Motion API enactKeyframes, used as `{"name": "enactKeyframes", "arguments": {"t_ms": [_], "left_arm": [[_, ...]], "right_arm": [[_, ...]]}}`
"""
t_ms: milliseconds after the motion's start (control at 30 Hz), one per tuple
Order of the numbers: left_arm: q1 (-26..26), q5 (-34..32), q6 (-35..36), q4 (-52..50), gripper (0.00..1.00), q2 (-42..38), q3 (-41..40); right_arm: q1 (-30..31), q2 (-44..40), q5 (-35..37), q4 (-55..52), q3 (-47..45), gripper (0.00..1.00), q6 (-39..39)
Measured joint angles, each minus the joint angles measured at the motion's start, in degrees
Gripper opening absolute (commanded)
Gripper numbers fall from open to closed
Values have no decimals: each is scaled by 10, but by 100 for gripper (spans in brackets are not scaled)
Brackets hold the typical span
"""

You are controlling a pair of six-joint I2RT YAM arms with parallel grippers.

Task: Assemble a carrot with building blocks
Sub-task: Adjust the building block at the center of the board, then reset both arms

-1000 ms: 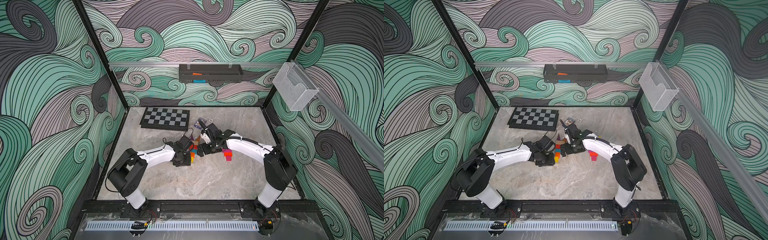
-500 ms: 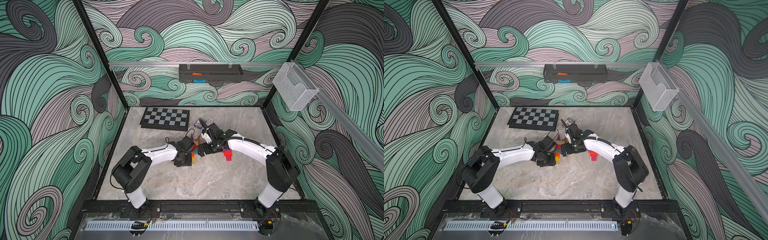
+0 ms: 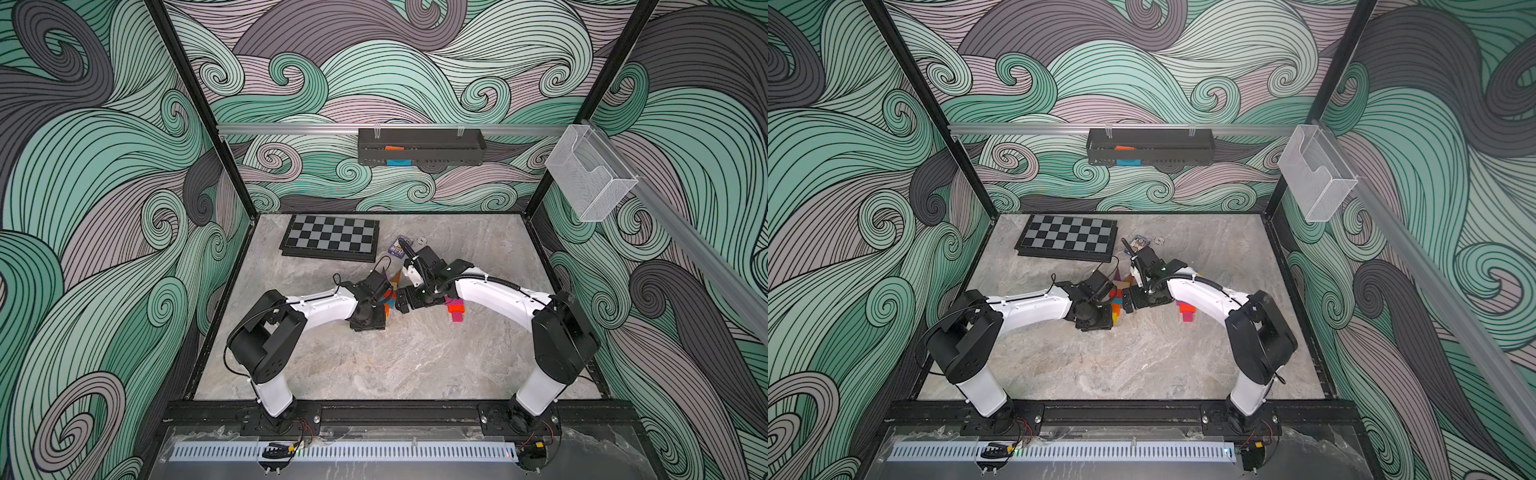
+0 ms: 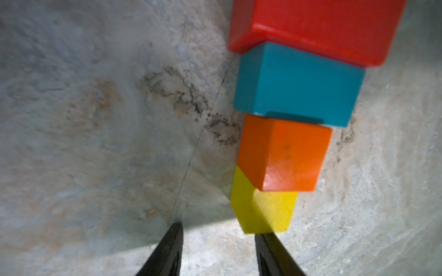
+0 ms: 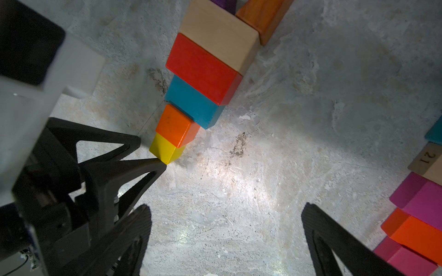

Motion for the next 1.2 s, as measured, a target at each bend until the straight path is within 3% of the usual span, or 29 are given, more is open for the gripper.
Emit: {"name": "enactKeyframes", "arguments": {"t_ms": [333,667,900,1200], "left_arm": [[0,-6,4,0,51,2,3],[-1,-11,6,-17,59,-7,3],[-1,-31,15,-43,64,-57,5],[13,-110,64,-118,86,-179,69]], "right_arm": [[0,0,0,0,0,99,-2],[0,-6,-1,0,0,98,-2],[0,-23,-1,-10,8,99,-5],[-39,-106,17,-57,49,99,-21]]}}
